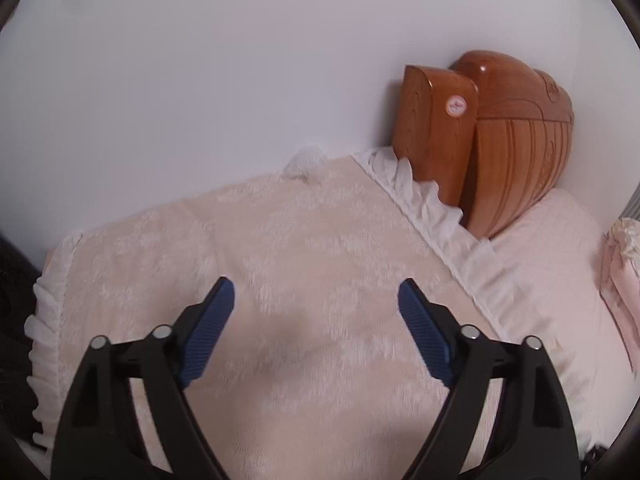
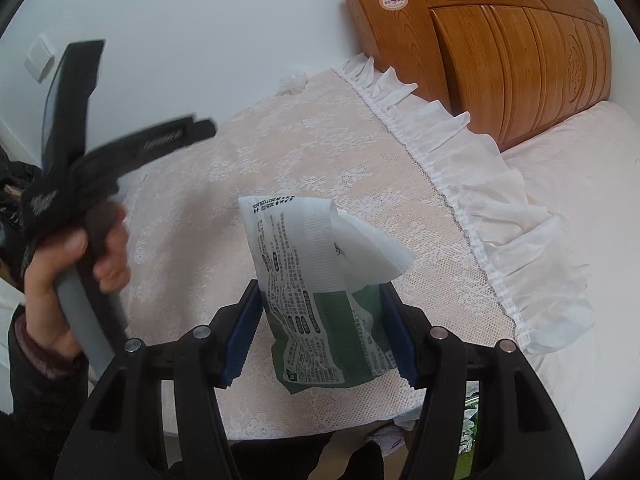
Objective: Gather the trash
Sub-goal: 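Hold the wrapper in the right tool while the left tool pulls back from the bed, then grasp the clear plastic bag with the left tool and lift it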
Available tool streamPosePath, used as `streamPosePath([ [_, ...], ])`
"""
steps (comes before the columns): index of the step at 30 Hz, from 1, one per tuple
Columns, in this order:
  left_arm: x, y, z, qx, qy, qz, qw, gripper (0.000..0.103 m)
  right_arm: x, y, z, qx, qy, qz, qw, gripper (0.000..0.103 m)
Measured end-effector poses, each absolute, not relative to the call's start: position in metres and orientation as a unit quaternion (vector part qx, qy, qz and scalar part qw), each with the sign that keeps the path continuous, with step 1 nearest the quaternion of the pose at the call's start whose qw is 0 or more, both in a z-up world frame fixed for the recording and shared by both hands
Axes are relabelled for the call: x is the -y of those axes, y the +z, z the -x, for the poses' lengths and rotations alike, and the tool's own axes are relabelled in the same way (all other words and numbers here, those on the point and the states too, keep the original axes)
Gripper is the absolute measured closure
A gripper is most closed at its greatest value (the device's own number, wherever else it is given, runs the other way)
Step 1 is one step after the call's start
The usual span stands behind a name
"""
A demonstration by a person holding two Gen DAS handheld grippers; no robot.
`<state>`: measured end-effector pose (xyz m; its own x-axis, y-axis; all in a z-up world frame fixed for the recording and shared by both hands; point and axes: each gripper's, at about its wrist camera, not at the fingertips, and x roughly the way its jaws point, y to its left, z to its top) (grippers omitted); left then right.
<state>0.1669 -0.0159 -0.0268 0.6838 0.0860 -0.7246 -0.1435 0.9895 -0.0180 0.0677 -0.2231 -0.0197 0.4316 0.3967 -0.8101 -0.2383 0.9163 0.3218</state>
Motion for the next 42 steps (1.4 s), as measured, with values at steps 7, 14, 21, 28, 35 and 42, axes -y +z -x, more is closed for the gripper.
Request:
streamPosePath([
  [7, -0.007, -0.073, -0.310, -0.409, 0.093, 0.034, 0.907, 0.018, 0.204, -0.029, -0.124, -0.499, 0.179, -0.086, 0.844, 0.044],
  [14, -0.014, -0.128, -0.399, -0.435, 0.107, 0.030, 0.893, 0.018, 0.185, -0.040, -0.184, -0.497, 0.167, -0.084, 0.847, 0.044],
  [21, -0.016, -0.154, -0.435, -0.450, 0.113, 0.035, 0.885, 0.039, 0.173, -0.056, -0.214, -0.509, 0.168, -0.086, 0.840, 0.044],
  [28, -0.011, -0.143, -0.440, -0.451, 0.108, 0.032, 0.885, 0.077, 0.170, -0.065, -0.222, -0.514, 0.162, -0.087, 0.838, 0.044],
  [35, -0.001, -0.089, -0.386, -0.413, 0.095, 0.013, 0.906, 0.078, 0.171, -0.061, -0.211, -0.511, 0.161, -0.083, 0.840, 0.044],
  [42, 0.005, -0.035, -0.269, -0.400, 0.076, 0.017, 0.913, 0.078, 0.180, -0.049, -0.178, -0.508, 0.154, -0.066, 0.845, 0.044],
])
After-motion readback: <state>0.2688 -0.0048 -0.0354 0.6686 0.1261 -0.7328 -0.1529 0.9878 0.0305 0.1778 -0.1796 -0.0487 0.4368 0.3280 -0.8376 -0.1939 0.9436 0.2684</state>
